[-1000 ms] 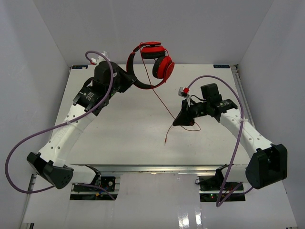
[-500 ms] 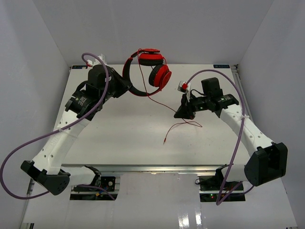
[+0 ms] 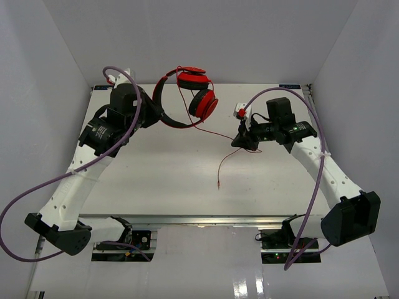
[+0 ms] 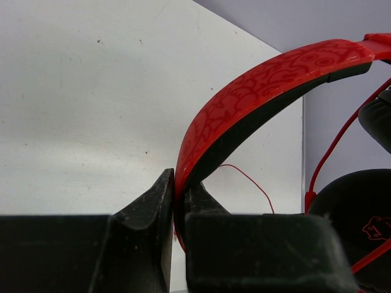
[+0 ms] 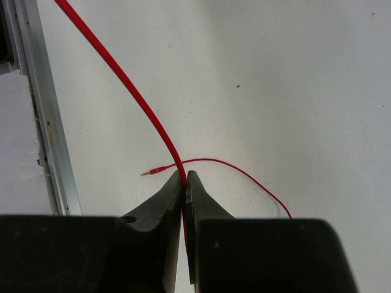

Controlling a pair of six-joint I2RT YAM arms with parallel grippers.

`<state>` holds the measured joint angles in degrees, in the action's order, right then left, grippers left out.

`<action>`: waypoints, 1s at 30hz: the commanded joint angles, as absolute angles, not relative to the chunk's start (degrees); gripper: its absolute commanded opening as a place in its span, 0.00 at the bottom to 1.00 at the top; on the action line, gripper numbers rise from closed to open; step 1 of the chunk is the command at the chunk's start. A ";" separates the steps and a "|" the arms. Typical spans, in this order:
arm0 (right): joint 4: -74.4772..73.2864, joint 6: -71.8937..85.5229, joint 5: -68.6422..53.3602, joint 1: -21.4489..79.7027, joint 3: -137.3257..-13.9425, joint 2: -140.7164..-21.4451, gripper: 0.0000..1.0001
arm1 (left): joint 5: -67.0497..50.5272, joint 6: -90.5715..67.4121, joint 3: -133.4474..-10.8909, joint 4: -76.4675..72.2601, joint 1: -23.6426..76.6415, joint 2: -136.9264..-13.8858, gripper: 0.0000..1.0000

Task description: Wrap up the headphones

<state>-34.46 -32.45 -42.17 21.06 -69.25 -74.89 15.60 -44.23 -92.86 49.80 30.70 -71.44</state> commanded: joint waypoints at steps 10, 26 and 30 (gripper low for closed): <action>-18.56 -25.32 -29.14 20.92 -65.65 -72.33 0.08 | 2.17 -48.15 -95.94 46.67 30.41 -69.64 0.00; 0.31 -11.81 -35.54 20.90 -60.65 -75.96 0.25 | -14.74 -44.39 -99.98 49.46 30.50 -74.20 0.00; 6.23 -6.25 -36.83 20.83 -59.41 -77.61 0.27 | -17.14 -45.17 -99.40 49.48 30.50 -73.83 0.00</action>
<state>-3.45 -13.88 -33.72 21.06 -60.48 -76.08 -10.88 -44.21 -98.08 52.36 30.48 -74.72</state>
